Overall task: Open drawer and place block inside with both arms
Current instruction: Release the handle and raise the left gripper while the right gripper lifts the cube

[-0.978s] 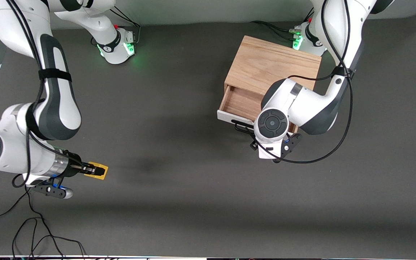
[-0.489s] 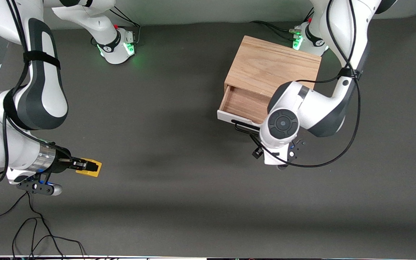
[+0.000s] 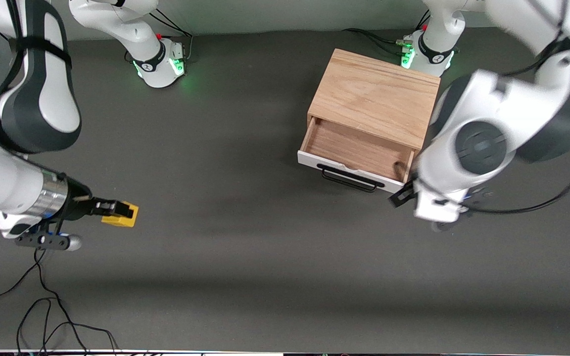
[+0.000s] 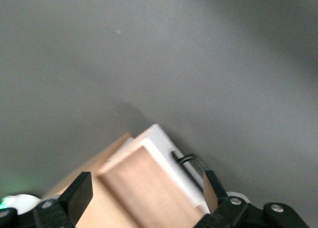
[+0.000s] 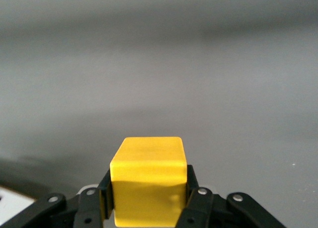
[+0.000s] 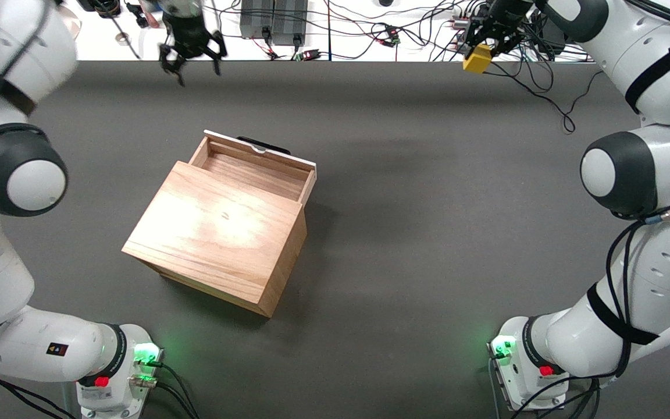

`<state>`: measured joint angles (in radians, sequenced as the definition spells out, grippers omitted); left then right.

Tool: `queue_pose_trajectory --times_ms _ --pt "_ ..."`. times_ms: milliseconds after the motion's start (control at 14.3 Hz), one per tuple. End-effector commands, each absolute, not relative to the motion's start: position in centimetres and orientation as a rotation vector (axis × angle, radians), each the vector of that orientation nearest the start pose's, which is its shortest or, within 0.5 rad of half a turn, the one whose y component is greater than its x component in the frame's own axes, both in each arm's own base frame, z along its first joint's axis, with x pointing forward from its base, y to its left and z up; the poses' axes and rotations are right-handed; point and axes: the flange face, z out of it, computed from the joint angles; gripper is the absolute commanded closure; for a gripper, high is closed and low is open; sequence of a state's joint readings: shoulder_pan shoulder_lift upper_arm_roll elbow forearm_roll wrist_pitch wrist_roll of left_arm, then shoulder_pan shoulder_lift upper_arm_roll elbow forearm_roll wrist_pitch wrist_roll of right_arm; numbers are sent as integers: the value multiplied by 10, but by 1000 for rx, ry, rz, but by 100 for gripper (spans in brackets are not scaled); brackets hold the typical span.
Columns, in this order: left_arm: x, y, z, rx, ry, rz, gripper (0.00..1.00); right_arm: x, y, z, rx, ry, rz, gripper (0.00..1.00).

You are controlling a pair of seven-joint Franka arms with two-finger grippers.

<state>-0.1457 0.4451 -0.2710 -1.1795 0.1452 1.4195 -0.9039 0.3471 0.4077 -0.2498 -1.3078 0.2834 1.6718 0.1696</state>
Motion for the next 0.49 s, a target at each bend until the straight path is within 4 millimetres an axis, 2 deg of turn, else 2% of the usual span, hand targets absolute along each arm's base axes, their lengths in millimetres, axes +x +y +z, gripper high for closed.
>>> queue_pose_trajectory --times_ms 0,140,279,419 --pt "618 -153 583 -3009 -559 223 1 634 224 544 -3003 61 39 87" --pt "612 -113 612 -3070 -428 185 1 608 296 551 -2992 81 38 87" --pt "605 -88 630 -3090 -290 170 1 581 370 548 -2992 45 28 87" --pt "600 -81 640 -3098 -73 144 1 554 429 540 -2988 -27 33 87"
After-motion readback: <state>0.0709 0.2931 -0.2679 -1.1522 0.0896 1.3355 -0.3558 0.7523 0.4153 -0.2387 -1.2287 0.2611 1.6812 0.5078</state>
